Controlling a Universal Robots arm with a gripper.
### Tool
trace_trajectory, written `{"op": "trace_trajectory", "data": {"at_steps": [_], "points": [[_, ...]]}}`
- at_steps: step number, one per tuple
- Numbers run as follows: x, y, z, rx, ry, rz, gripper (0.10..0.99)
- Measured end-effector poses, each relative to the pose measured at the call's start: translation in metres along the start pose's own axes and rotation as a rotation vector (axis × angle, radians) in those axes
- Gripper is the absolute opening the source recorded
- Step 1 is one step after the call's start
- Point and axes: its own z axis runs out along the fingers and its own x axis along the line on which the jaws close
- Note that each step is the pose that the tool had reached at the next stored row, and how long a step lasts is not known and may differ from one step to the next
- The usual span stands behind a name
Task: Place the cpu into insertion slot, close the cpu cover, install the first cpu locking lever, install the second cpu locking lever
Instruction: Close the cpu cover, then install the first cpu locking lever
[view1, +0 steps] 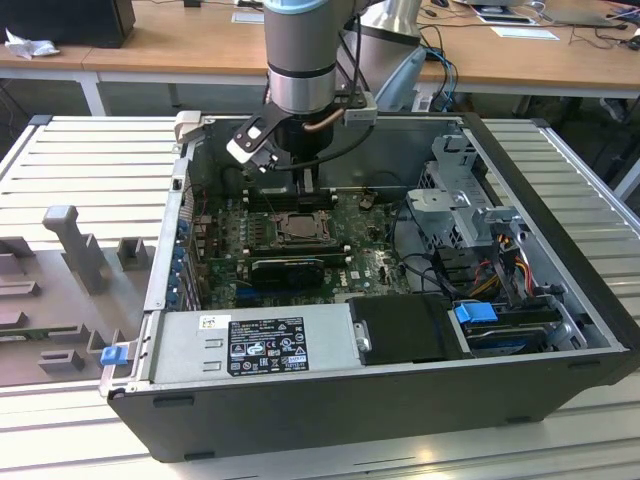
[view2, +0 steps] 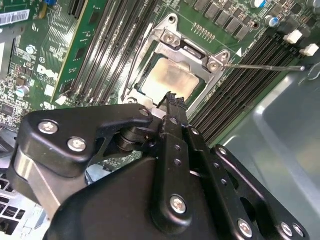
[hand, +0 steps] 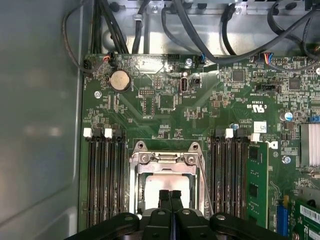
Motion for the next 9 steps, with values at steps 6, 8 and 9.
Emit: {"op": "trace_trajectory", "data": {"at_steps": [6,8,9], "points": [[0.0001,-0.0051,-0.0003,0.0,0.0001,0.0,0.106],[0.0001,-0.007,-0.0005,0.0,0.0001,0.0,0.106],[0.0001,-0.0075,-0.0005,0.0,0.0001,0.0,0.106]]}}
